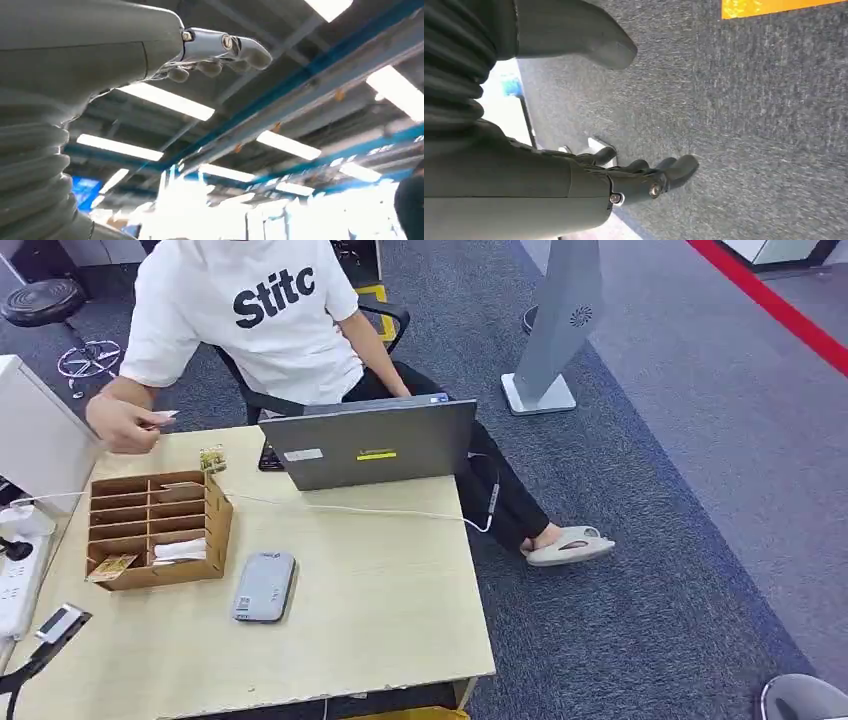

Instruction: Pass the card to the sensor for recognition and then transmit it.

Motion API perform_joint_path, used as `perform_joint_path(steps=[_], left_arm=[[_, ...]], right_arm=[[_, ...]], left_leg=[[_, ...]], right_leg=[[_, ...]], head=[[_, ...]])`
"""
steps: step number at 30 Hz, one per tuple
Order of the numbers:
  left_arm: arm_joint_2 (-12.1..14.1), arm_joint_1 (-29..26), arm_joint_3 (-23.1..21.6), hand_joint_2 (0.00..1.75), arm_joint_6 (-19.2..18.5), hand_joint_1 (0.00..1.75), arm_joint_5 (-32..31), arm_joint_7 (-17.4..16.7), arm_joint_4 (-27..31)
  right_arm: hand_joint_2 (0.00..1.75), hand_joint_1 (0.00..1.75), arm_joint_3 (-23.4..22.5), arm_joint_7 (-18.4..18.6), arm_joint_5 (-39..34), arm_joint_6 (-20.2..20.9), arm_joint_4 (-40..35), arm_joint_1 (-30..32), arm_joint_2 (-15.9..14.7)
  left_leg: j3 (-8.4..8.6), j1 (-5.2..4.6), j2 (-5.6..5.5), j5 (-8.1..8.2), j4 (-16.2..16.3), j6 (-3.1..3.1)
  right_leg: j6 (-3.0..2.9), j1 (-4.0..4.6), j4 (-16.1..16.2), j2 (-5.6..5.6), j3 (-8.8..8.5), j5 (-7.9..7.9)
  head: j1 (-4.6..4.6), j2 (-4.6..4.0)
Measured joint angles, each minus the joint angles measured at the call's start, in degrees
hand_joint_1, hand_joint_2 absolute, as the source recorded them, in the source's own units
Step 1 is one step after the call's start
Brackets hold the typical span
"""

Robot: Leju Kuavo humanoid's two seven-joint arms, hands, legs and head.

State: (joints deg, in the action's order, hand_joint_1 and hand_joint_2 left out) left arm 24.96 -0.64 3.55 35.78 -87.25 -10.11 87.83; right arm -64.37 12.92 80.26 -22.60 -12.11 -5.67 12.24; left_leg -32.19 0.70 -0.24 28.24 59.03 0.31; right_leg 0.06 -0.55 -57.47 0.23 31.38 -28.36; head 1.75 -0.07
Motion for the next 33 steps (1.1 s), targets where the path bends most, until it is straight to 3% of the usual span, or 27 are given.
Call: perform_joint_path(steps=[2, 4, 9, 14, 22, 33], left_arm=[[0.56, 1.27, -4.32, 1.75, -0.15, 0.0, 0.0, -2.09, -2.8], [0.08, 2.56, -7.2, 1.75, -0.7, 0.0, 0.37, -1.52, -5.15], [-5.58, 6.6, -8.09, 1.75, -7.11, 0.0, 4.55, 8.01, -10.44], [-11.35, 10.2, -8.07, 1.75, -19.13, 0.0, 17.32, 13.72, -12.82], [-16.14, 10.87, -8.09, 1.75, -25.55, 0.0, 22.47, 14.57, -12.8], [-16.72, 11.04, -8.09, 1.75, -26.82, 0.0, 22.05, 12.31, -12.8]], right_arm=[[1.75, 0.0, 0.0, -0.09, 0.2, -0.02, 0.0, -0.01, 0.0], [1.75, 0.0, 0.0, -0.28, 0.24, -0.02, 0.04, 0.05, 0.0], [1.75, 0.0, 0.0, -1.05, 0.0, -0.04, 0.09, -0.01, 0.0], [1.75, 0.0, 0.0, -1.18, -0.52, 0.37, 0.09, 0.03, 0.0], [1.75, 0.0, -0.02, -0.92, -0.98, 0.63, 0.09, 0.15, 0.0], [1.75, 0.0, -0.04, -1.18, -1.03, 0.63, 0.09, 0.2, 0.0]], left_leg=[[0.04, -0.06, 0.09, 0.0, 0.0, 0.0], [0.0, -0.06, 0.15, 0.0, 0.03, 0.01], [-0.05, -0.09, 0.09, 0.01, 0.05, 0.02], [-0.08, -0.09, 0.04, -0.01, 0.07, 0.03], [-0.09, -0.08, 0.1, 0.0, 0.07, 0.03], [-0.09, -0.07, 0.11, -0.01, 0.06, 0.03]], right_leg=[[0.03, -0.03, 0.0, 0.09, 0.03, 0.05], [0.04, -0.03, 0.02, 0.15, 0.08, 0.07], [0.11, -0.09, 0.05, 0.12, 0.1, 0.11], [0.15, -0.14, 0.06, 0.08, 0.11, 0.14], [0.15, -0.13, 0.05, 0.14, 0.18, 0.14], [0.15, -0.13, 0.04, 0.14, 0.16, 0.14]], head=[[-0.09, 0.0], [0.02, 0.0], [0.04, 0.0], [0.04, 0.0], [0.04, 0.0], [0.04, 0.0]])
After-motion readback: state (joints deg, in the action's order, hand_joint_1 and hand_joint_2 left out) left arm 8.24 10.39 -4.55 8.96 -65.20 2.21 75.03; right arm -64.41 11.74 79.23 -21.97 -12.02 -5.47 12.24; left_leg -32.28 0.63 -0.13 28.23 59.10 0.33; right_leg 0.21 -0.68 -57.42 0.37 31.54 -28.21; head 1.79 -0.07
